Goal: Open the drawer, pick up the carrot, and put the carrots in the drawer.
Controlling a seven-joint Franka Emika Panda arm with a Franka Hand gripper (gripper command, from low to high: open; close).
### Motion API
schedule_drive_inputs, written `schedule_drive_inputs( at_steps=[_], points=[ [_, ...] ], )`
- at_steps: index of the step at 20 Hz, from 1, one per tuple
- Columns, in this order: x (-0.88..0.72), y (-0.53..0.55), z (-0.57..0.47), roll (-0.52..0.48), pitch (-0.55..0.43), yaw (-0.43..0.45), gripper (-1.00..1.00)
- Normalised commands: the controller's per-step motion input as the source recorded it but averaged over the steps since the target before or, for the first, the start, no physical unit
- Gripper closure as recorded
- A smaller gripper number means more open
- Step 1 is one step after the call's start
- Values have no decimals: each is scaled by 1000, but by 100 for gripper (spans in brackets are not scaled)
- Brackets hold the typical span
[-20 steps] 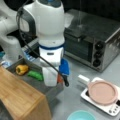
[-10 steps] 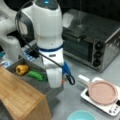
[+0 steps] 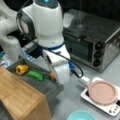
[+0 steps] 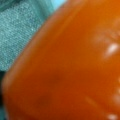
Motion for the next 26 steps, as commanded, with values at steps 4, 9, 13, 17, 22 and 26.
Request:
schedule_drive_inputs(
  at_steps=[4,9,13,17,22,26],
  points=[
    [-164,-24,-182,151,-184,194,100],
    [-66,-104,-186,121,-209,185,100],
    [-74,-131,-112,119,-181,203,100],
    [-97,-126,-69,165,-138,187,100],
    [-94,-84,-76,204,-120,133,100],
    [-113,-79,-94,180,-128,104,100]
  ],
)
